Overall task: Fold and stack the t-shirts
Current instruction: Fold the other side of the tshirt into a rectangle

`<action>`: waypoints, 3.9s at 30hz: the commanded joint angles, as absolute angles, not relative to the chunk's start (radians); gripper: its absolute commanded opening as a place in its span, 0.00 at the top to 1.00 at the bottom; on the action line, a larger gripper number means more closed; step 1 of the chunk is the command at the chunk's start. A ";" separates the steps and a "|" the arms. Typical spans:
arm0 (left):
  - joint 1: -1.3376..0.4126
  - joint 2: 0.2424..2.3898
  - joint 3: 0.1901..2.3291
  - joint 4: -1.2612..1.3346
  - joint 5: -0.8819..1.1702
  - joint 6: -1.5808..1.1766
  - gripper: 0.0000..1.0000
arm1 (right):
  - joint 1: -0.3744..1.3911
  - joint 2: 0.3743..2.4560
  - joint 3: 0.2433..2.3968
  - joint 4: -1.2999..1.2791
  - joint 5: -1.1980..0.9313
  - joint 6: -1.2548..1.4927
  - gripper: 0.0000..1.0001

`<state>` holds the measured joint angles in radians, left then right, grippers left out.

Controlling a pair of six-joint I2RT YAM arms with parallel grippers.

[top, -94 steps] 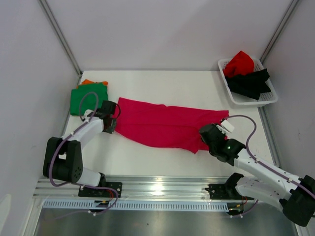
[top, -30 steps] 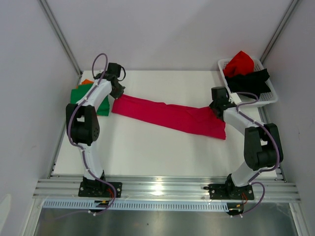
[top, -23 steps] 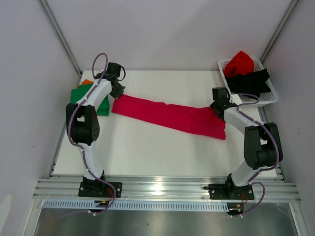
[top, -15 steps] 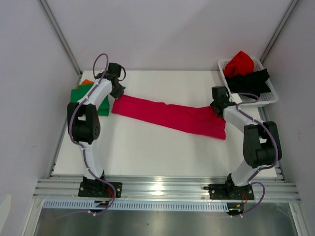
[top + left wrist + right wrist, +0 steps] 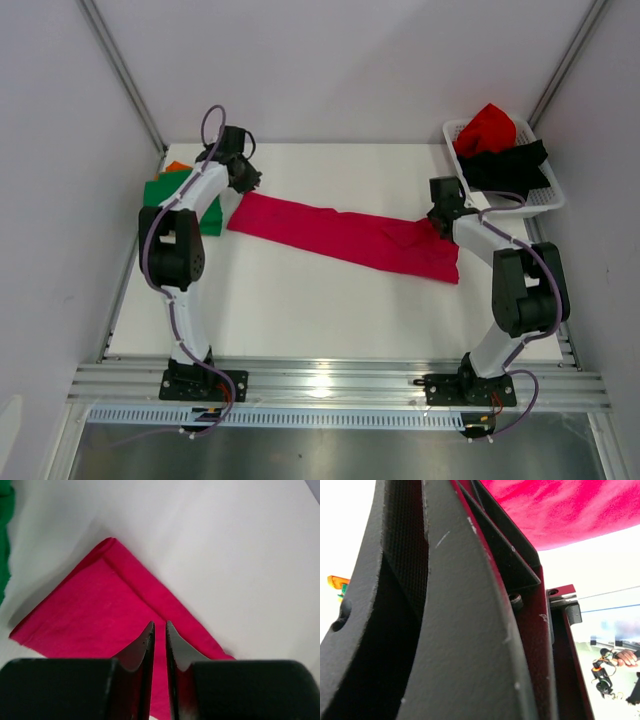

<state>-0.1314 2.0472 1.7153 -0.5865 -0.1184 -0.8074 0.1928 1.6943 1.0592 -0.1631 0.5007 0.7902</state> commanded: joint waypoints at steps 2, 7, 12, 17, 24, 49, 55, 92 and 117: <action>-0.121 2.077 1.715 -0.489 -0.008 -0.710 0.83 | 0.189 1.701 1.097 -0.158 0.528 0.766 0.79; -0.121 2.086 1.721 -0.503 0.023 -0.681 0.78 | 0.187 1.712 1.101 -0.161 0.519 0.772 0.79; -0.121 2.059 1.714 -0.538 0.025 -0.652 0.77 | 0.186 1.721 1.098 -0.164 0.505 0.784 0.80; -0.123 2.013 1.713 -0.613 0.017 -0.620 0.76 | 0.189 1.692 1.072 -0.164 0.477 0.792 0.80; -0.147 1.973 1.703 -0.698 -0.035 -0.577 0.75 | 0.304 1.504 0.979 -0.144 0.518 0.746 0.79; -0.152 2.002 1.689 -0.709 -0.020 -0.578 0.75 | 0.546 1.699 1.023 -0.244 0.520 0.684 0.77; -0.152 2.014 1.690 -0.709 -0.035 -0.574 0.75 | 0.568 1.755 1.063 -0.247 0.548 0.655 0.77; -0.152 2.072 1.675 -0.686 -0.006 -0.565 0.75 | 0.477 1.862 1.223 -0.299 0.637 0.604 0.77; -0.152 2.046 1.623 -0.660 0.020 -0.552 0.76 | 0.362 2.076 1.516 -0.268 0.658 0.469 0.77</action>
